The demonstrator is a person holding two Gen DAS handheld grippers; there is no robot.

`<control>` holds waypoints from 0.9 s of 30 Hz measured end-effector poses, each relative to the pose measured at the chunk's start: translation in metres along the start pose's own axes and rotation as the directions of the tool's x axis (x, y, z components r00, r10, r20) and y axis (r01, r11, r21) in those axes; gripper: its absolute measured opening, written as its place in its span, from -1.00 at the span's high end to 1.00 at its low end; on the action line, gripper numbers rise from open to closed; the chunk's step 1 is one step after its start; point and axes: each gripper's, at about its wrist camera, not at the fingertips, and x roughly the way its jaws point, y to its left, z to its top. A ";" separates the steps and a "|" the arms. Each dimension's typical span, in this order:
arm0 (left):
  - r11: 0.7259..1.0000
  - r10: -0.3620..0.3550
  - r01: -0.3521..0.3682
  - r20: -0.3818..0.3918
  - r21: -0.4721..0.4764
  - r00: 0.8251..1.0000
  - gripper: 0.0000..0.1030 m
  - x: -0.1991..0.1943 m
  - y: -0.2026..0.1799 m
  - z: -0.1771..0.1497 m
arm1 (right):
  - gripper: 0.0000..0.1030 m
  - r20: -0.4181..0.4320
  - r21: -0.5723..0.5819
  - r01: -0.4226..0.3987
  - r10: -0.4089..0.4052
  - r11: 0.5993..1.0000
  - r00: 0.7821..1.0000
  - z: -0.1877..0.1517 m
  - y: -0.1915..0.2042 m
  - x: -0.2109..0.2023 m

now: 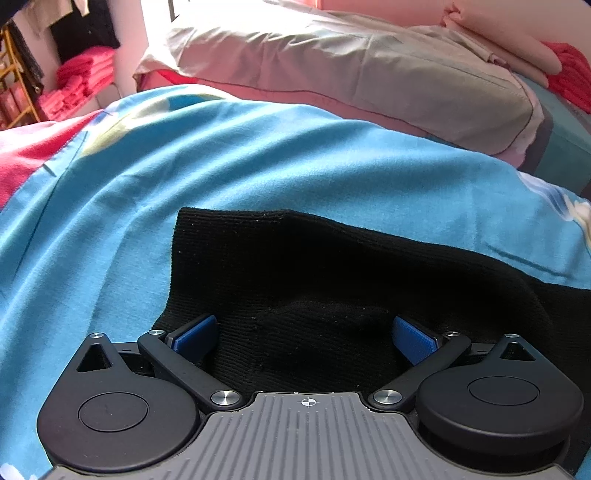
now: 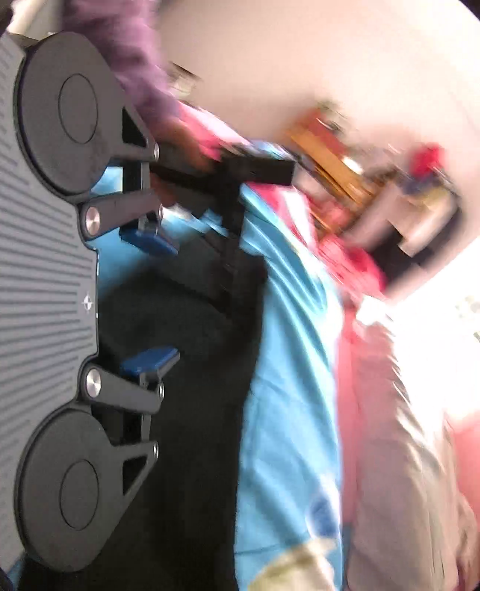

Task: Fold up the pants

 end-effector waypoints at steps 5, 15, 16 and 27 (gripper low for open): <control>1.000 -0.002 0.002 -0.007 0.012 1.000 -1.00 -0.001 0.001 0.000 | 0.59 -0.086 -0.132 0.140 -0.152 0.981 0.985 0.001 -0.008 0.062; 0.999 0.029 -0.029 0.025 0.033 0.999 -1.00 0.002 -0.005 -0.005 | 0.43 -0.037 -0.203 0.209 -0.221 0.957 0.975 0.007 -0.003 0.058; 0.999 0.029 -0.030 0.022 0.033 0.999 -1.00 0.001 -0.006 -0.004 | 0.52 -0.044 -0.212 0.232 -0.247 0.949 0.968 0.004 -0.005 0.060; 0.997 0.067 -0.067 -0.011 0.025 0.998 -1.00 -0.019 -0.026 0.007 | 0.55 0.201 0.066 0.491 -0.494 0.869 0.846 0.008 -0.033 -0.013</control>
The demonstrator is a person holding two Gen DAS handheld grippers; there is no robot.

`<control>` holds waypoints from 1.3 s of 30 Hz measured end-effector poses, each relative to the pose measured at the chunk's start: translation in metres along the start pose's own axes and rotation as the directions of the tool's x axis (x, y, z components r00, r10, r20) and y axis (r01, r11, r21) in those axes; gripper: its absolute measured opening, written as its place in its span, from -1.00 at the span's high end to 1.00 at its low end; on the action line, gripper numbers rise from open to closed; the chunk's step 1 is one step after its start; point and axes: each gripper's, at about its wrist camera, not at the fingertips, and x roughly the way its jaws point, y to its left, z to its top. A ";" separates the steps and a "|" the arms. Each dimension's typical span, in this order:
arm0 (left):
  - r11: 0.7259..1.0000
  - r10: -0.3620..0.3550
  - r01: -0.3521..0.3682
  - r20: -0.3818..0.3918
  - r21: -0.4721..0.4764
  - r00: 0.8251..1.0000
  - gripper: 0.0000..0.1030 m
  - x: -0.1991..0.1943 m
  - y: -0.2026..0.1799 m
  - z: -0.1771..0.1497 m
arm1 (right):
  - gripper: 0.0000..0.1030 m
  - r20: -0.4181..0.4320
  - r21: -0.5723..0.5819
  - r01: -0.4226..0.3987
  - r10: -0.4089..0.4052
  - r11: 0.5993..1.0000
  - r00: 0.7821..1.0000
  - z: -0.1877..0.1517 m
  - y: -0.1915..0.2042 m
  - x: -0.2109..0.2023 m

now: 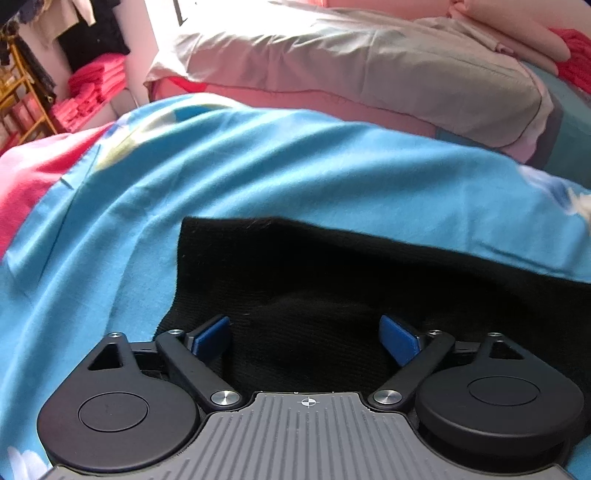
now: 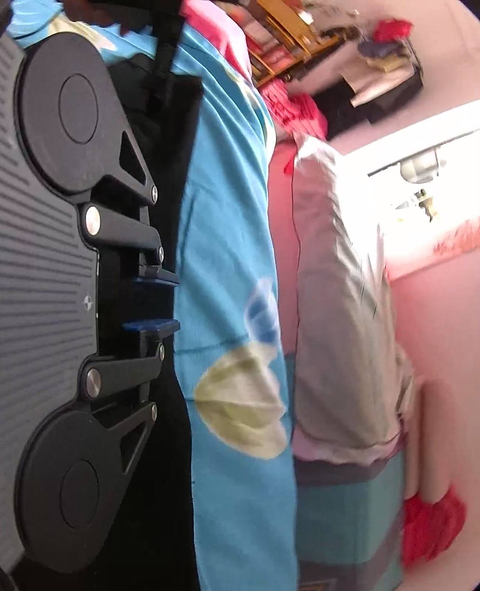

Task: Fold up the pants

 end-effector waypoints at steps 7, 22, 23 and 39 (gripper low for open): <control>0.995 -0.100 0.100 -0.025 -0.003 0.995 -1.00 0.000 -0.034 0.002 | 0.51 -0.047 -0.095 -0.055 0.051 0.994 0.998 -0.024 0.021 -0.011; 0.997 -0.024 0.026 -0.038 0.074 0.999 -1.00 0.020 -0.055 -0.008 | 0.35 0.073 -0.010 0.150 -0.149 0.989 0.986 -0.023 -0.051 -0.046; 0.997 -0.021 0.024 -0.038 0.076 0.999 -1.00 0.019 -0.056 -0.008 | 0.35 0.062 -0.040 0.116 -0.114 0.992 0.992 -0.026 -0.042 -0.044; 0.999 -0.007 0.009 -0.041 0.051 0.999 -1.00 0.005 -0.060 -0.004 | 0.63 0.109 -0.018 0.229 -0.225 0.973 0.968 -0.020 -0.067 -0.058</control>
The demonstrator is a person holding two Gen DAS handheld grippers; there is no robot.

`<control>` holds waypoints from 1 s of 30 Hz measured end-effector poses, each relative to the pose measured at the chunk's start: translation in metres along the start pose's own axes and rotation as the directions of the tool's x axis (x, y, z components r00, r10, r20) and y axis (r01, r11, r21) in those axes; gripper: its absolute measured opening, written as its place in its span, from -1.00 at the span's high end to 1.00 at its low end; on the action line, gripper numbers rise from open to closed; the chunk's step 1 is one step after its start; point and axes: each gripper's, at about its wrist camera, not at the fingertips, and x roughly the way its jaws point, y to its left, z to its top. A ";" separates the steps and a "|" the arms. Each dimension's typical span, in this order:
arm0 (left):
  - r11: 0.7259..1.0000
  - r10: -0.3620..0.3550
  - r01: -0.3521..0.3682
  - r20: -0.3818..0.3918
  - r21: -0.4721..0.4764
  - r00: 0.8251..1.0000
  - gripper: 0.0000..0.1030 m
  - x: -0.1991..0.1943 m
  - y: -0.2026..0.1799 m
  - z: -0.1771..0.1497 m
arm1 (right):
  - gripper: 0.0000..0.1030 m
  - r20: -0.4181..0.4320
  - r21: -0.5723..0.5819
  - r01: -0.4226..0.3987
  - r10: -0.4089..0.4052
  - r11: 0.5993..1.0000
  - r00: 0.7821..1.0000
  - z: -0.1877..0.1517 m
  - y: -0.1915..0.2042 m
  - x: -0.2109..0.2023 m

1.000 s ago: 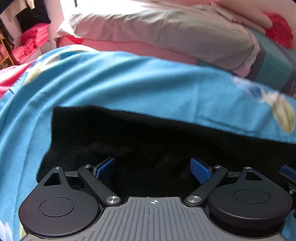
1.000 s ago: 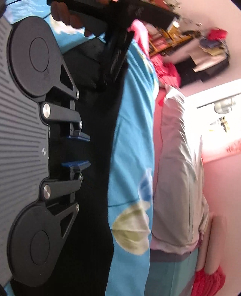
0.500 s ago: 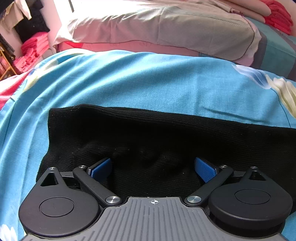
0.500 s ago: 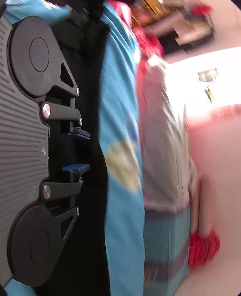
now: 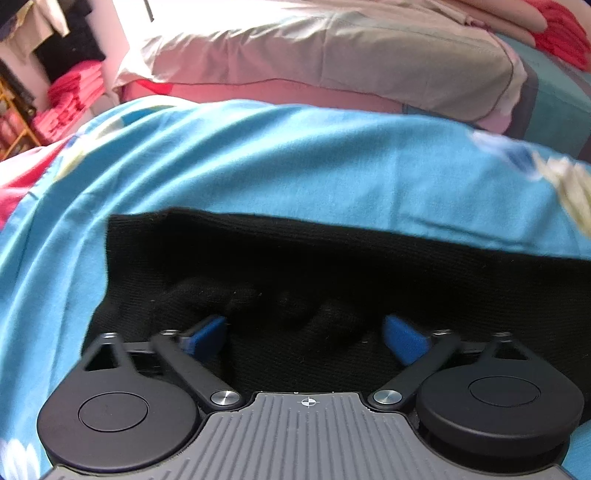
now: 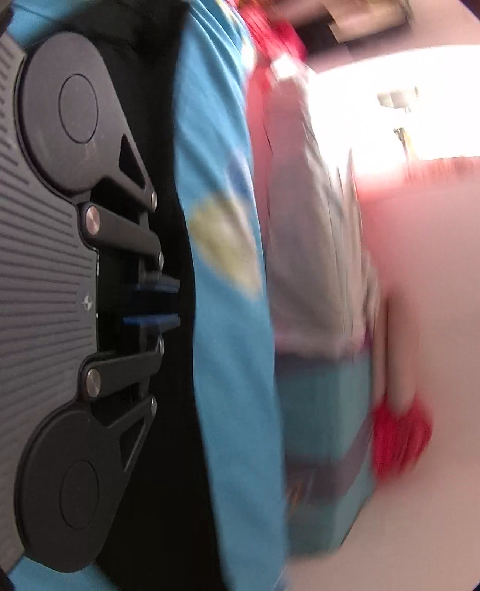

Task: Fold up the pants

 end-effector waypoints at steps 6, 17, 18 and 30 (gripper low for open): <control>0.980 -0.199 0.199 0.002 0.000 0.980 -1.00 -0.015 -0.037 0.008 | 0.63 -0.074 -0.077 -0.157 0.151 0.985 0.986 -0.013 0.035 0.009; 0.982 -0.170 0.173 -0.039 0.077 0.985 -1.00 0.012 -0.064 -0.009 | 0.56 -0.010 0.057 0.073 -0.072 0.996 0.997 0.001 -0.055 0.007; 0.983 -0.166 0.168 -0.039 0.079 0.985 -1.00 0.012 -0.066 -0.009 | 0.53 -0.021 0.024 0.008 -0.008 1.000 1.000 -0.002 -0.046 0.006; 0.983 -0.160 0.161 -0.027 0.090 0.987 -1.00 0.012 -0.066 -0.010 | 0.51 0.005 0.059 0.058 -0.058 0.997 0.998 0.016 -0.081 0.012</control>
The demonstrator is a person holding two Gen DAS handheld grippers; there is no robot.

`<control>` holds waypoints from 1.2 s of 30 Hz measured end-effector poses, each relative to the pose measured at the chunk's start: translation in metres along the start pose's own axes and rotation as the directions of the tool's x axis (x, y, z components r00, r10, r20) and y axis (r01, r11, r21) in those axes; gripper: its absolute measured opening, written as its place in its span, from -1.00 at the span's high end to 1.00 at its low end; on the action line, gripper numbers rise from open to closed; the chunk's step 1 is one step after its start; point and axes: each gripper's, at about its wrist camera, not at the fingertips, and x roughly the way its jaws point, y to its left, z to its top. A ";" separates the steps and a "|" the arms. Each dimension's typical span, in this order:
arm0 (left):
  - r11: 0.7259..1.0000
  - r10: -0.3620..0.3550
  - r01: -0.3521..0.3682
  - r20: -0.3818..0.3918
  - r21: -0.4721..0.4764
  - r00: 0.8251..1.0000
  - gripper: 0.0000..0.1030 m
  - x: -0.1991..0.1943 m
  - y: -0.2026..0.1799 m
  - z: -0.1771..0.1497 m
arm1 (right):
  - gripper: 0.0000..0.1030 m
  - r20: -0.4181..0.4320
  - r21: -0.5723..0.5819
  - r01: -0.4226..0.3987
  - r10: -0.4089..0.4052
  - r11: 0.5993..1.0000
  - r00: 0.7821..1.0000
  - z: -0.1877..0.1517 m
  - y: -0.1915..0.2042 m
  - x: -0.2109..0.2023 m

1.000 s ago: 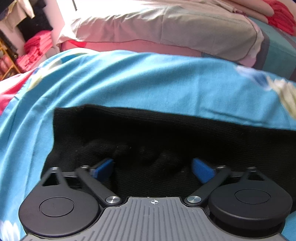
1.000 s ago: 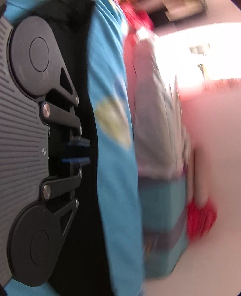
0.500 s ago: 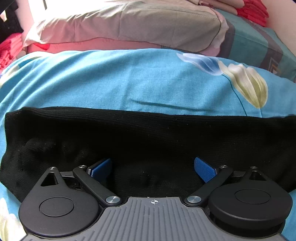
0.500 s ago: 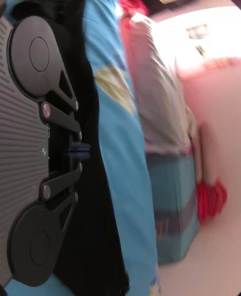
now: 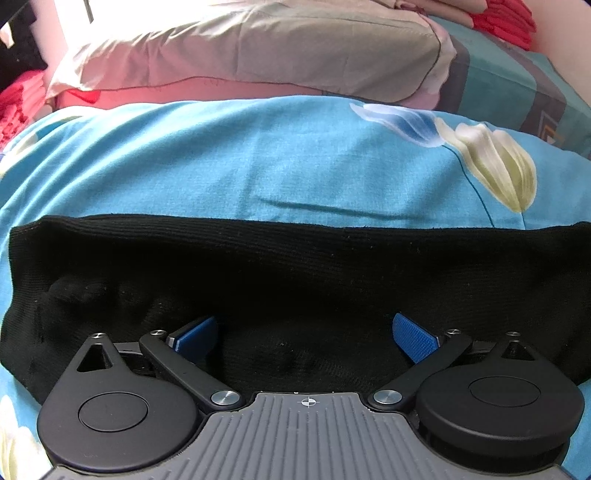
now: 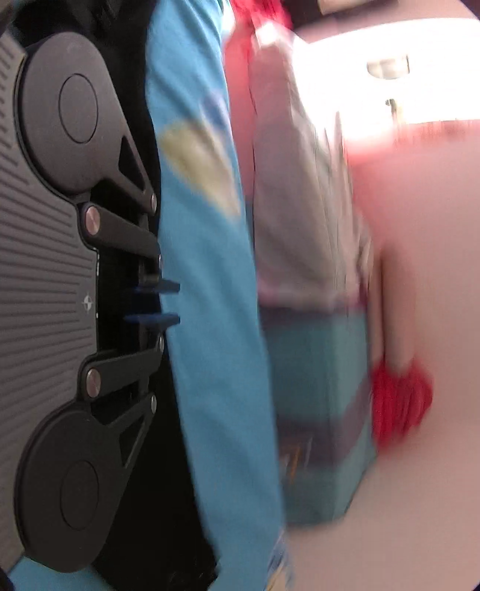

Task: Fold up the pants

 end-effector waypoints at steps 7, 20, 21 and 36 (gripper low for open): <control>1.000 0.000 0.000 -0.004 0.002 1.000 -1.00 0.000 0.000 0.001 | 1.00 -0.067 0.090 -0.010 0.016 0.996 0.998 -0.008 -0.041 0.011; 1.000 0.012 -0.012 -0.012 0.001 1.000 -1.00 0.000 -0.002 0.001 | 1.00 -0.028 0.078 0.087 -0.085 0.993 0.996 -0.015 -0.089 -0.005; 1.000 0.012 -0.012 -0.011 0.001 1.000 -1.00 0.000 -0.002 0.001 | 1.00 -0.022 0.155 0.140 -0.138 0.978 0.990 -0.012 -0.104 -0.009; 0.999 0.032 -0.032 -0.022 -0.011 0.999 -1.00 0.003 -0.004 0.005 | 0.11 0.036 0.405 0.280 -0.321 0.871 0.947 -0.029 -0.154 -0.087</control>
